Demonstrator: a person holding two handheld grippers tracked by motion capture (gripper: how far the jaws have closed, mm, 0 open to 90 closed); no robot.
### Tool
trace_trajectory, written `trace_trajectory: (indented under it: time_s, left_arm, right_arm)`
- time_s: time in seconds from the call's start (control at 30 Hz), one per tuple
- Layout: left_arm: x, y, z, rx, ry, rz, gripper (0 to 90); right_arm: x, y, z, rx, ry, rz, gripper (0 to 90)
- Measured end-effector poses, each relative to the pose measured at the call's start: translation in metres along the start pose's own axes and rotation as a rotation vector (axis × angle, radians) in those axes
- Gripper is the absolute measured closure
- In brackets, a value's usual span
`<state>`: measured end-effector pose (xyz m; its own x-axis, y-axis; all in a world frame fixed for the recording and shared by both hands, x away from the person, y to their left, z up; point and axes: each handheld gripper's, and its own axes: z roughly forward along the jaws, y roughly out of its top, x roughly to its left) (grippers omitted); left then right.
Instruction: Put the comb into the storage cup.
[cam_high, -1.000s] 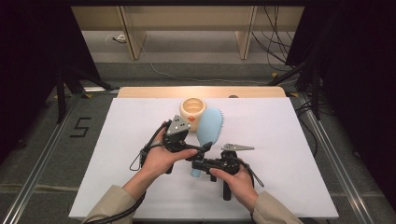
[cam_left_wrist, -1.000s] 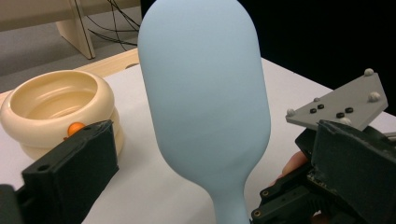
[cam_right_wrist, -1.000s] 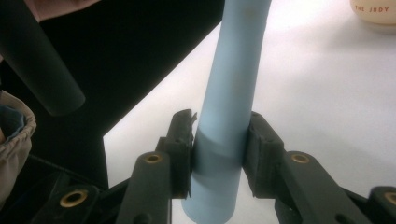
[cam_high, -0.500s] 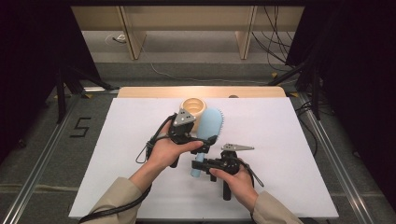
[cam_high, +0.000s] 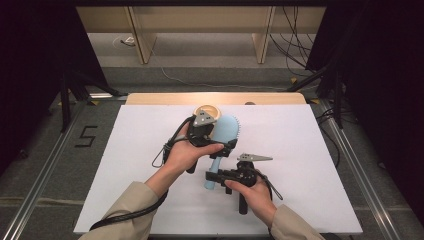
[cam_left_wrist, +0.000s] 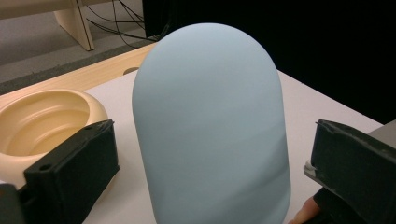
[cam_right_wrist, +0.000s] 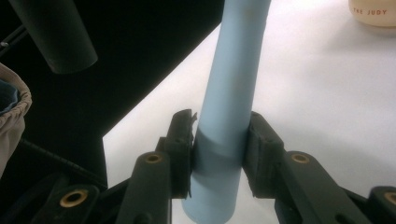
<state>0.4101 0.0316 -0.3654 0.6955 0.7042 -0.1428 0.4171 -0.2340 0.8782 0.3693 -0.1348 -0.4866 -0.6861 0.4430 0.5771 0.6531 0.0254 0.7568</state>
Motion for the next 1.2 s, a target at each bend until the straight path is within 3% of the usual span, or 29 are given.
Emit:
trace_trajectory:
  time_s: [0.9,1.2]
  left_arm:
    - [0.001,0.014,0.015,0.020,0.018,-0.011,2.4]
    - [0.002,0.015,0.019,0.015,0.025,-0.045,4.3]
  right_arm:
    - [0.001,0.000,0.000,-0.002,0.002,-0.001,67.1]
    - [0.001,0.001,0.000,-0.003,0.000,-0.004,67.0]
